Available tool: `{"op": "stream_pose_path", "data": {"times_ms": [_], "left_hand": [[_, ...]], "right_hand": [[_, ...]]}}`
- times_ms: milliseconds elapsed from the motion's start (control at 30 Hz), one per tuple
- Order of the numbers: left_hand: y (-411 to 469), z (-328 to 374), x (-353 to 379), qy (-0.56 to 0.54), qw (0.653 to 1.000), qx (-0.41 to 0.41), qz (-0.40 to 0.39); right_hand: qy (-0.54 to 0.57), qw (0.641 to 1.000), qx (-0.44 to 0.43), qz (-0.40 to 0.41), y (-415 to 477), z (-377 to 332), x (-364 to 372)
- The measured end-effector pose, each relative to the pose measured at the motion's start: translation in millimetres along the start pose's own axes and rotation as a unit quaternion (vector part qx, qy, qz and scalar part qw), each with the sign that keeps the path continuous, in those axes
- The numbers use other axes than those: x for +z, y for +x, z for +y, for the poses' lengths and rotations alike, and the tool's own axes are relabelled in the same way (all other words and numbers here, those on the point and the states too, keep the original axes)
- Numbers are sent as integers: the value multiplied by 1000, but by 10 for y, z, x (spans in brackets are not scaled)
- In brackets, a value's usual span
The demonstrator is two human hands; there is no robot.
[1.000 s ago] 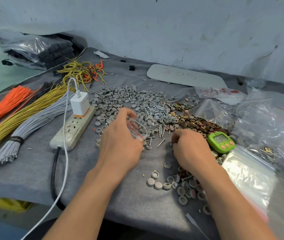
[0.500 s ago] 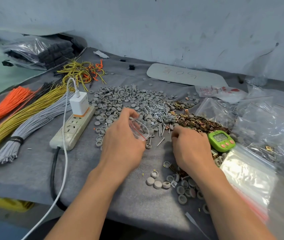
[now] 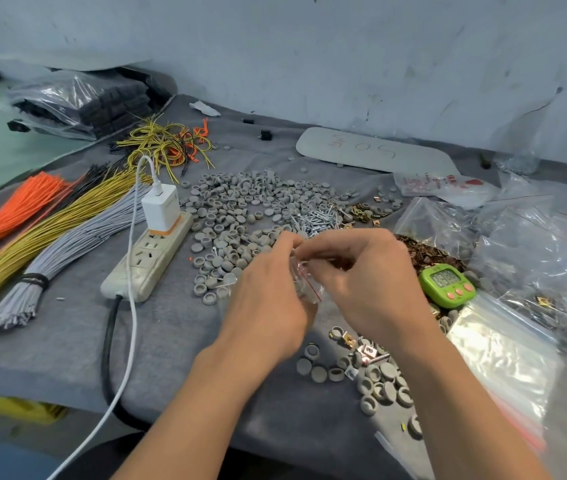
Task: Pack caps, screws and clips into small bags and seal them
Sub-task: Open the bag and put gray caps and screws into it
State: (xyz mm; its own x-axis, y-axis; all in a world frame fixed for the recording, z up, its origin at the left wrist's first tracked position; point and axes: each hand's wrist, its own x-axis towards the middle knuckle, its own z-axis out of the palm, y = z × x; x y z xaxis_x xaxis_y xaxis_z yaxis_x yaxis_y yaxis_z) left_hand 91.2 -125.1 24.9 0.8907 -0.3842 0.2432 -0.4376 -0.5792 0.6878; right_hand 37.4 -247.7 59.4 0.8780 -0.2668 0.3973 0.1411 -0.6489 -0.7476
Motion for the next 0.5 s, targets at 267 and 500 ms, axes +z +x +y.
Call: {"op": "stream_pose_path", "data": {"times_ms": [267,500], "left_hand": [[10,-37,-28,-40,999,1,9],[7,-39,-49,-52,999,17,1]], "right_hand": [[-32,995,92,-5,-2,23,77],[-5,995,91,-33,-29,37,83]]}}
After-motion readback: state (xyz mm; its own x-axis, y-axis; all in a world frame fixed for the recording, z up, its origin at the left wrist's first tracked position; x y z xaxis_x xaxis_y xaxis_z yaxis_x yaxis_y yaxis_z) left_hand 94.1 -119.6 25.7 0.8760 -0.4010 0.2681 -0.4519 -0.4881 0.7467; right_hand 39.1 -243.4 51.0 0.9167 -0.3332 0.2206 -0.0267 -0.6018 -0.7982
